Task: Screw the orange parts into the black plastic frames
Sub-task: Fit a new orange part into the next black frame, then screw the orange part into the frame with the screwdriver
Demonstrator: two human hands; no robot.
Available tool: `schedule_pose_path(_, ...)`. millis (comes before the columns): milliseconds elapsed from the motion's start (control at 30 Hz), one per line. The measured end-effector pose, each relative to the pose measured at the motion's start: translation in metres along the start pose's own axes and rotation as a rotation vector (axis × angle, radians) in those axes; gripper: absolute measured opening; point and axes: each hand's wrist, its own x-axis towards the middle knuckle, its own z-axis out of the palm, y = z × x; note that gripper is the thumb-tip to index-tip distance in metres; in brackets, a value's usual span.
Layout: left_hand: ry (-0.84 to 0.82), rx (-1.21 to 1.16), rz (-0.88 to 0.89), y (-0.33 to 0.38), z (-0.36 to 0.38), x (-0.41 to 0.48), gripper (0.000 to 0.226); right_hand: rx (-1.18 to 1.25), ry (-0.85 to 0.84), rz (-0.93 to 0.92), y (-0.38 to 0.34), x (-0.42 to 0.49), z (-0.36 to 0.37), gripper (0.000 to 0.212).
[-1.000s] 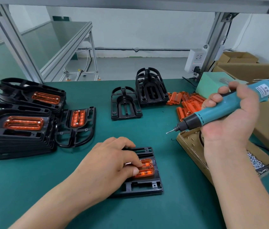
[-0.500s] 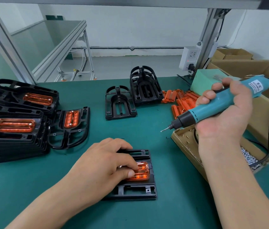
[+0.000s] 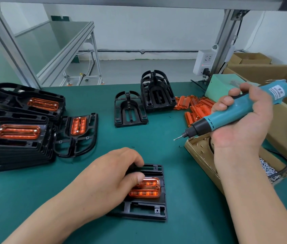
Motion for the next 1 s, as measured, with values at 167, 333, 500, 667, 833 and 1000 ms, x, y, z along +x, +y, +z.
schedule_pose_path(167,-0.001,0.143,-0.011,-0.009,-0.009,-0.001,0.043,-0.097,-0.1,0.02,-0.003,-0.004,0.007,0.011)
schedule_pose_path(333,-0.09,0.116,-0.06,-0.02,-0.011,-0.005,0.05,-0.439,-0.38,0.132,-0.003,-0.013,0.017,0.024)
schedule_pose_path(500,-0.03,0.057,-0.135,-0.021,-0.01,-0.003,0.029,-0.652,-0.538,0.271,0.006,-0.023,0.021,0.037)
schedule_pose_path(667,-0.012,-0.009,-0.205,-0.024,-0.008,-0.001,0.026,-0.866,-0.674,0.339,0.014,-0.029,0.018,0.03)
schedule_pose_path(833,-0.034,-0.058,-0.219,-0.028,-0.006,0.0,0.027,-1.321,-0.908,0.302,0.02,-0.034,0.017,0.034)
schedule_pose_path(1000,-0.042,-0.164,-0.266,-0.035,-0.004,0.001,0.021,-1.722,-1.074,0.216,0.029,-0.043,0.015,0.035)
